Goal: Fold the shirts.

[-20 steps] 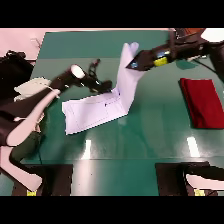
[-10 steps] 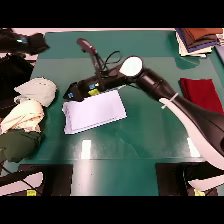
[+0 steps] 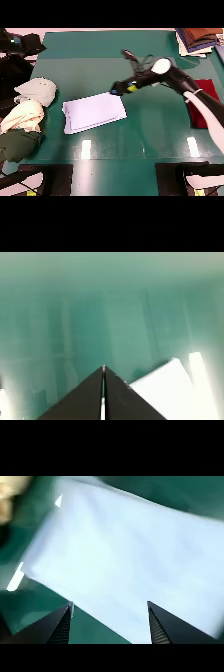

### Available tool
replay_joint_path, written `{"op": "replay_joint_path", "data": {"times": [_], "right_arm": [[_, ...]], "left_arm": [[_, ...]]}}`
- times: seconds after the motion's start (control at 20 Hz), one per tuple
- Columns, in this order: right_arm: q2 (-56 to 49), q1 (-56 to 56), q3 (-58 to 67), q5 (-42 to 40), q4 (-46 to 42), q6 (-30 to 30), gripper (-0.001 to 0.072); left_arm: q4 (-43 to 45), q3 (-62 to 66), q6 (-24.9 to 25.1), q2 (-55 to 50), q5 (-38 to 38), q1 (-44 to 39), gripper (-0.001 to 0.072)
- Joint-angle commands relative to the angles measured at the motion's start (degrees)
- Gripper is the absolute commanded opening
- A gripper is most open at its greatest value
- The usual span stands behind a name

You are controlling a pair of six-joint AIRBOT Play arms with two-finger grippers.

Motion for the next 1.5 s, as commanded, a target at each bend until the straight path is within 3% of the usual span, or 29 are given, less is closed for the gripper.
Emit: {"op": "replay_joint_path", "data": {"times": [0.0,0.35,0.5,0.55,0.6,0.75,0.95,1.2,1.45], "right_arm": [[-1.6,-10.97,-8.87,3.3,1.4,1.09,0.0543],[-12.96,-6.88,-9.92,-0.24,16.81,-2.64,0.0506],[-17.2,-2.54,-6.67,-0.59,18.14,-3.1,0.0499],[-18.99,-1.2,-4.04,0.76,18.12,-3.08,0.0466],[-20.33,0.04,-1.73,1.22,18.01,-3.1,0.0384],[-22.58,3.04,4.87,1.22,14.58,-3.54,0.0017],[-19.32,-1.03,11.37,1.86,6.78,-3.08,0.0014],[-8.02,-20.17,13.66,2.05,-10.58,4.59,0.0015],[-0.85,-43.41,12.46,0.94,-12.41,5.53,0.0015]], "left_arm": [[0.13,0.0,0.2,-1.95,1.18,-4.85,0.0025],[0.04,0.0,0.2,-7.13,1.09,-12.02,0.0025],[-0.07,0.0,0.2,-7.48,1.95,-13.53,0.0025],[-0.15,0.0,0.17,-7.45,2.29,-13.94,0.0025],[-0.33,0.0,0.15,-7.45,2.45,-13.94,0.0025],[-1.79,0.0,0.15,-7.45,2.27,-13.94,0.0024],[-0.68,0.0,0.2,-7.45,3.28,-17.31,0.0024],[-0.52,0.0,0.2,-7.45,5.46,-23.21,0.0025],[-1.95,0.0,0.04,-7.45,6.97,-24.35,0.0025]]}}
